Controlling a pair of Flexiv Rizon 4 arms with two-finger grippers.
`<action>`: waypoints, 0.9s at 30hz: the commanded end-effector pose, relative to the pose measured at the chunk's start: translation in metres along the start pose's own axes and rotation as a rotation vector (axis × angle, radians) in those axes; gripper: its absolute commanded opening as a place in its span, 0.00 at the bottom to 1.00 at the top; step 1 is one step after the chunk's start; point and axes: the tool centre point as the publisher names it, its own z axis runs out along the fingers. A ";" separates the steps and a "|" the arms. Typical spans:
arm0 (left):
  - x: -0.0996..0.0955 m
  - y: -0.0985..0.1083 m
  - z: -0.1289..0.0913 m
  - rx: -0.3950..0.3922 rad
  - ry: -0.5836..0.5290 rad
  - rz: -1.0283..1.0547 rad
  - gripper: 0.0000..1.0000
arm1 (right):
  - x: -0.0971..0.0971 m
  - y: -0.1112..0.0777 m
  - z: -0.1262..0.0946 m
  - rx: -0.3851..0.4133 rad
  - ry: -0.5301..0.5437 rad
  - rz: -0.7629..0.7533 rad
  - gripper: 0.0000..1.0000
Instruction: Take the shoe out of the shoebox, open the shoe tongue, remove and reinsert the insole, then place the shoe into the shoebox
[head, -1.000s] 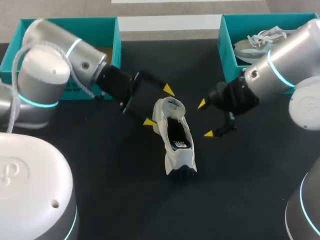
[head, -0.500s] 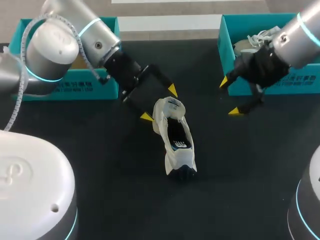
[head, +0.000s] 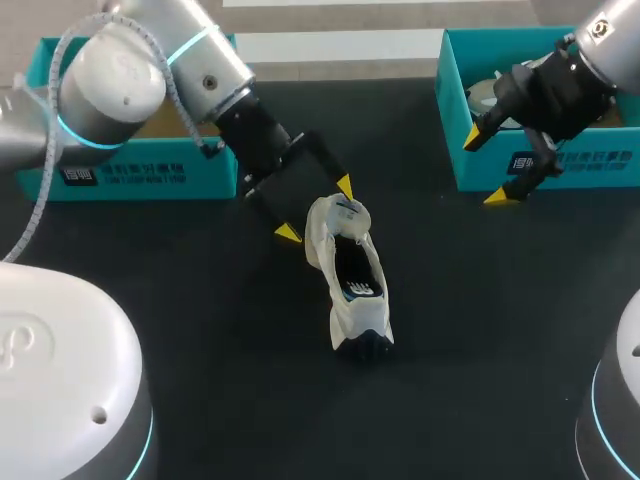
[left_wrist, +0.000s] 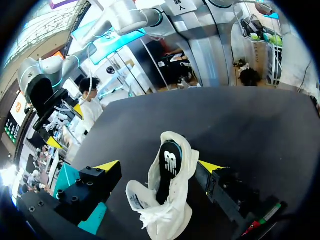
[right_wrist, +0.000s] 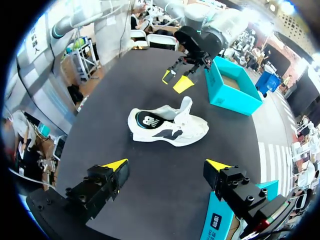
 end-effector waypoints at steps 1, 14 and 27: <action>-0.014 -0.004 -0.013 -0.004 0.114 0.005 0.83 | 0.001 0.000 0.002 0.002 -0.003 0.000 1.00; -0.021 -0.012 -0.012 -0.204 0.345 0.066 0.00 | 0.001 0.000 0.002 0.002 -0.003 0.000 1.00; -0.021 -0.012 -0.012 -0.204 0.345 0.066 0.00 | 0.001 0.000 0.002 0.002 -0.003 0.000 1.00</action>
